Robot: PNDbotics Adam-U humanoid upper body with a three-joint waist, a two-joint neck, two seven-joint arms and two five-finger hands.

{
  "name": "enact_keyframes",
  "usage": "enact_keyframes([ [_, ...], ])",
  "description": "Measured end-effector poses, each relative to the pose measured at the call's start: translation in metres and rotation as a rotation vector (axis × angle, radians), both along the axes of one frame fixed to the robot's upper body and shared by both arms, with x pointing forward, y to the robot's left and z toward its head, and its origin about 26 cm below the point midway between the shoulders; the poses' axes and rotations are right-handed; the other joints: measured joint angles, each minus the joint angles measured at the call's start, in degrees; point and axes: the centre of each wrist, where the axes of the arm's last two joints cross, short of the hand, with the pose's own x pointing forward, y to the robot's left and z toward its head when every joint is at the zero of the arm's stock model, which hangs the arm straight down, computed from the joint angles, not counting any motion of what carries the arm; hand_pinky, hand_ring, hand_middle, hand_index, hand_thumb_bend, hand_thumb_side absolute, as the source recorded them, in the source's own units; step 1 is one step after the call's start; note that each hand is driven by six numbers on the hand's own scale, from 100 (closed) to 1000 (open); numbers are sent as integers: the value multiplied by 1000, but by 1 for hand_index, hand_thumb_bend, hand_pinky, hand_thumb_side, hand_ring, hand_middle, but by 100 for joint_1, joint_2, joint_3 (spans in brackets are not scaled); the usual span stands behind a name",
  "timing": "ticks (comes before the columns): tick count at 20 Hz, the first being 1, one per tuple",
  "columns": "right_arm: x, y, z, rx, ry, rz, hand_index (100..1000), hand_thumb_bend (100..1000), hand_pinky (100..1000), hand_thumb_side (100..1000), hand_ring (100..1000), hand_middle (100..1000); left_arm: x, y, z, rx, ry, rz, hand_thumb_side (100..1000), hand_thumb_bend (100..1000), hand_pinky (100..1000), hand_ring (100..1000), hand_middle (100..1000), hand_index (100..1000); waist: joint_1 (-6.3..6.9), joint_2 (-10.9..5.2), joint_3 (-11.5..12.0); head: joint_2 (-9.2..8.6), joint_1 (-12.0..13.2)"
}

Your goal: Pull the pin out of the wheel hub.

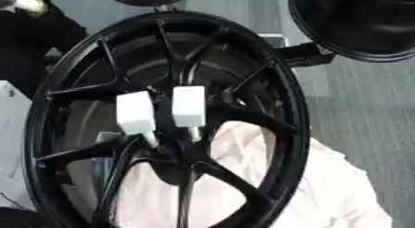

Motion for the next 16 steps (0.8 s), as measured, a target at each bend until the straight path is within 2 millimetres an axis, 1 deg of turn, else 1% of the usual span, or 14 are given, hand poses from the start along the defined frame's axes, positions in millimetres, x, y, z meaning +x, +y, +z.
enact_keyframes([
  [1,0,0,0,-1,0,-1,754,100,499,531,675,575,4,11,1,-35,-4,38,100,288,445,152,213,297,-9,0,0,0,-4],
  [3,0,0,0,-1,0,-3,754,100,499,531,675,575,12,33,1,-90,-6,112,100,297,462,174,239,343,-28,0,-4,0,-6],
  [4,0,0,0,-1,0,-4,754,100,500,529,675,575,16,42,0,-110,-5,143,100,325,494,231,293,408,-36,0,-6,0,-6],
  [5,0,-1,0,-1,-1,-6,754,100,500,528,675,575,19,51,-2,-124,0,172,100,343,523,291,338,453,-41,0,-10,0,-5],
  [6,0,-1,0,-2,-1,-7,754,100,500,528,675,575,23,59,-5,-131,9,196,100,370,623,458,444,551,-47,0,-14,-1,-4],
  [7,-1,-1,0,-2,-2,-9,754,100,499,528,674,575,26,66,-9,-130,24,217,100,410,720,608,542,671,-53,0,-17,-3,-2],
  [8,-1,-1,0,-2,-3,-9,754,100,499,529,674,575,28,73,-13,-122,40,230,100,458,884,815,753,812,-59,0,-22,-5,-1],
  [9,-1,-1,0,-2,-3,-10,754,100,499,529,674,575,30,78,-17,-109,61,235,100,466,931,864,803,842,-63,2,-31,-11,1],
  [10,-1,-1,0,-2,-3,-10,754,100,499,529,674,575,32,83,-21,-93,84,232,180,471,993,926,869,897,-66,4,-39,-20,2],
  [12,-1,-1,0,-2,-3,-10,754,100,499,530,674,575,34,90,-24,-57,121,220,321,473,977,912,863,899,-69,6,-38,-30,5],
  [13,-1,-1,0,-2,-3,-10,754,100,499,530,674,575,35,93,-25,-44,129,215,340,449,963,900,852,891,-71,6,-38,-35,7],
  [14,-1,-1,0,-2,-3,-10,754,100,499,529,674,575,34,95,-25,-35,131,211,329,413,949,888,838,873,-72,6,-37,-44,10],
  [16,-1,-1,0,-2,-3,-10,754,100,499,529,674,575,34,99,-24,-27,127,212,277,343,917,861,812,839,-73,6,-36,-46,16],
])
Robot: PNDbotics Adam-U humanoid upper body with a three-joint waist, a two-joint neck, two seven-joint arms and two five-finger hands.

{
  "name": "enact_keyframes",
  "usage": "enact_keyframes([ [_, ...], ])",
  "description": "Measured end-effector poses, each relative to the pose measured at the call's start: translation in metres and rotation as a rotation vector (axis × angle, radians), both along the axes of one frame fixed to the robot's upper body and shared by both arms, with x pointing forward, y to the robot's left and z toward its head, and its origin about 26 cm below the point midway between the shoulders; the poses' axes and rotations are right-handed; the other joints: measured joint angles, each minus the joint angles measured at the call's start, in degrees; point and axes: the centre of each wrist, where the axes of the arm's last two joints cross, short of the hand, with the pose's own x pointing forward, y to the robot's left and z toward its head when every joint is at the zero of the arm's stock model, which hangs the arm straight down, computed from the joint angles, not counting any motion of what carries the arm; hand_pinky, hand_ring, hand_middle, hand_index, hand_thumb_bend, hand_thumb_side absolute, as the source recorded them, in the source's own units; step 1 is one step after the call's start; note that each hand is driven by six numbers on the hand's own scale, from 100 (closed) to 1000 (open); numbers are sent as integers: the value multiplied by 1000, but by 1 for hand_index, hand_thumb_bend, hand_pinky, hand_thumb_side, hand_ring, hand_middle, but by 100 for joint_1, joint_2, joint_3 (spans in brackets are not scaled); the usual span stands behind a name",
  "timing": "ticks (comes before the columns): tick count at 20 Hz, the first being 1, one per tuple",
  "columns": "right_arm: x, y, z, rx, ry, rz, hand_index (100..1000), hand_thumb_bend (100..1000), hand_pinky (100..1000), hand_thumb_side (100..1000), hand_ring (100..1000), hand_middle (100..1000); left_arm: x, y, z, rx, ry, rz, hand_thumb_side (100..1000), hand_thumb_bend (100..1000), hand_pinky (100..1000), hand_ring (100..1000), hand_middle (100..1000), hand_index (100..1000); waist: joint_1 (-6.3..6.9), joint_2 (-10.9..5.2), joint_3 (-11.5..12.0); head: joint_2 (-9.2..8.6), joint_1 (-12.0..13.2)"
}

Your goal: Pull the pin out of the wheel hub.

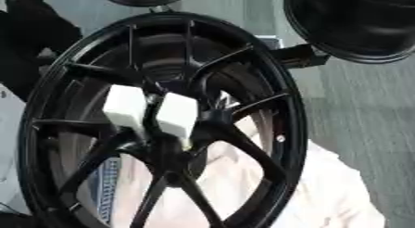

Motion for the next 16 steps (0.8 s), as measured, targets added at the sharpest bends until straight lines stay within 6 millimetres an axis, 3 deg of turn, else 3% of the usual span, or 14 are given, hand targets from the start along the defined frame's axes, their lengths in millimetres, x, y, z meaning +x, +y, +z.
enact_keyframes([
  [4,0,0,0,0,0,0,755,100,499,529,674,575,1,3,-2,-5,-17,5,270,303,888,831,783,816,-7,0,3,0,4],
  [6,0,0,0,0,0,-1,755,100,499,524,674,575,1,3,-2,-11,-25,7,222,278,856,790,743,786,-14,0,3,0,6],
  [10,0,0,0,-1,1,-1,755,100,500,521,674,576,0,-2,1,-46,-100,18,145,100,792,700,649,715,-19,-3,3,-3,7],
  [13,-1,-1,-1,-2,4,-2,755,100,501,511,675,576,-6,-23,6,-92,-276,-48,100,100,763,647,601,682,-39,-5,1,-2,6],
  [16,-1,-1,0,-9,6,-2,755,100,501,508,674,576,-17,-60,3,-170,-496,-182,111,100,757,640,594,685,-70,-5,-5,-2,6],
])
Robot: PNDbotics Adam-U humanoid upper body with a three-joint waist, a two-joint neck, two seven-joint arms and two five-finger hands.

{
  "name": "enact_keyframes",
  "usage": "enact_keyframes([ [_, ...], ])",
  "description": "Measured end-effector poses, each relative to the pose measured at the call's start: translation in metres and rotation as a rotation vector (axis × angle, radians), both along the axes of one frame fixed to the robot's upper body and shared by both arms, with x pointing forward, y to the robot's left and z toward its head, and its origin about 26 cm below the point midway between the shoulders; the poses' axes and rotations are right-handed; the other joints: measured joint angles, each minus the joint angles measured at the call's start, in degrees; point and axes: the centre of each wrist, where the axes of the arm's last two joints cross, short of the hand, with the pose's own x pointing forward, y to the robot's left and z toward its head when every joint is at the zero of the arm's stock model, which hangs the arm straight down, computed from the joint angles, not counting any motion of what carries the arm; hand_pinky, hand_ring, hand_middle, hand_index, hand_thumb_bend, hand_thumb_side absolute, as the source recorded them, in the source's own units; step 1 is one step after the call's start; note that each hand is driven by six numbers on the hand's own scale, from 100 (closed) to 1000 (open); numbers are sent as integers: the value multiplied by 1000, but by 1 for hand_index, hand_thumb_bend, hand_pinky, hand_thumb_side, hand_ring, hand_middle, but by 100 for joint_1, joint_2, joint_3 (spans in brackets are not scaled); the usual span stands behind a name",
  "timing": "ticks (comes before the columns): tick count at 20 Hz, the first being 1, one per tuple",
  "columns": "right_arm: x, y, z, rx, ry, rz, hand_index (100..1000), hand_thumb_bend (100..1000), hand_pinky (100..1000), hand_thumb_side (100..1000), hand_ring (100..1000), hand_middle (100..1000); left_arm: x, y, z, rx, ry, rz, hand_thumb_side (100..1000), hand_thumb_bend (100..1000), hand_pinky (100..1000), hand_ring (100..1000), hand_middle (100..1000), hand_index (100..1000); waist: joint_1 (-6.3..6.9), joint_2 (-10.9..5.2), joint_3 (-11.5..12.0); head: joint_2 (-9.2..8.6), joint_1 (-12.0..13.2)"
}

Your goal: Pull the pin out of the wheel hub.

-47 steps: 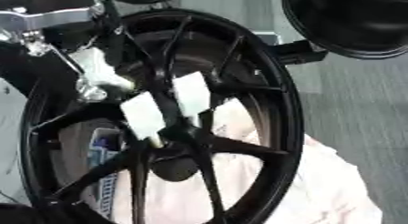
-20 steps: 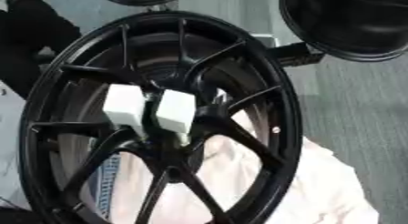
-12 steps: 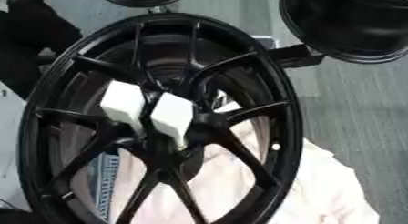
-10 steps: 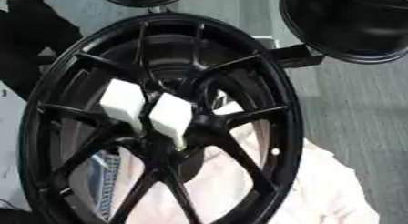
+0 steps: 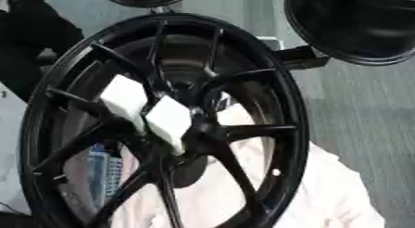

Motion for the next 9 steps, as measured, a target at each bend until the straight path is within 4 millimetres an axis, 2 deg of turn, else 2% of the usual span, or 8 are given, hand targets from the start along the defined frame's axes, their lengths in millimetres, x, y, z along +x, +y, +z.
enact_keyframes([
  [4,1,0,1,-6,-3,3,754,100,501,507,674,575,-17,-52,-11,-116,-207,-200,126,100,765,653,605,696,-24,0,-11,-3,9],
  [9,1,0,2,-9,-4,7,754,100,501,503,673,575,-17,-75,-26,-167,-293,-362,119,100,769,655,605,699,-71,-2,-34,-33,28],
])
